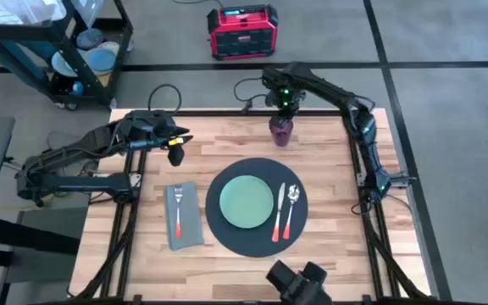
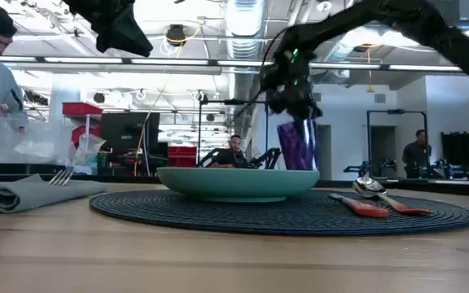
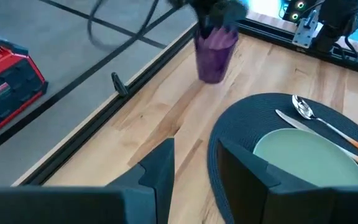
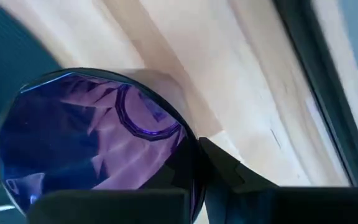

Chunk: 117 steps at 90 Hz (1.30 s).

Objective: Set table place
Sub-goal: Put the purple cup to the top right of the table mat

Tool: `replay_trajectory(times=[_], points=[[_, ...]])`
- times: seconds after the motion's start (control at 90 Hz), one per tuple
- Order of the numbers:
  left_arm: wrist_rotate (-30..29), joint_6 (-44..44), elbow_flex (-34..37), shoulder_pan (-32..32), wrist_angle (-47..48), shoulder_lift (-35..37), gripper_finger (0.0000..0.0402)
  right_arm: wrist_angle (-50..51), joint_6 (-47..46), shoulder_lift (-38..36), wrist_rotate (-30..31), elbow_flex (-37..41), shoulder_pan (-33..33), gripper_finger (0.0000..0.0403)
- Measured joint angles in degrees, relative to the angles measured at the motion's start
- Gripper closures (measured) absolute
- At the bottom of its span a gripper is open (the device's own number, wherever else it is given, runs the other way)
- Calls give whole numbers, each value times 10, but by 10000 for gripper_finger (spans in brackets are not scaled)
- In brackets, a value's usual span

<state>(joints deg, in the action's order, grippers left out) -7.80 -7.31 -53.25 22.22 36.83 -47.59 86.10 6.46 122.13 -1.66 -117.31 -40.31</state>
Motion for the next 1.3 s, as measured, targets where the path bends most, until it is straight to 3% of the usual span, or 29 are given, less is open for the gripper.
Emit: replay_trajectory(times=[0.278,0.544,0.911,1.1,1.3], points=[[0,4,0,0,11,0,297,-181,-75,-240,-2,350,4,402],[0,6,0,0,-9,0,297,-305,-141,-336,-31,534,11,402],[0,-14,0,0,-19,-1,297,-360,-151,-347,-46,566,3,402],[0,-28,0,0,-18,-1,297,-336,-160,-347,-3,565,-11,400],[0,-28,0,0,-15,-1,297,-323,-135,-350,1,566,-15,393]])
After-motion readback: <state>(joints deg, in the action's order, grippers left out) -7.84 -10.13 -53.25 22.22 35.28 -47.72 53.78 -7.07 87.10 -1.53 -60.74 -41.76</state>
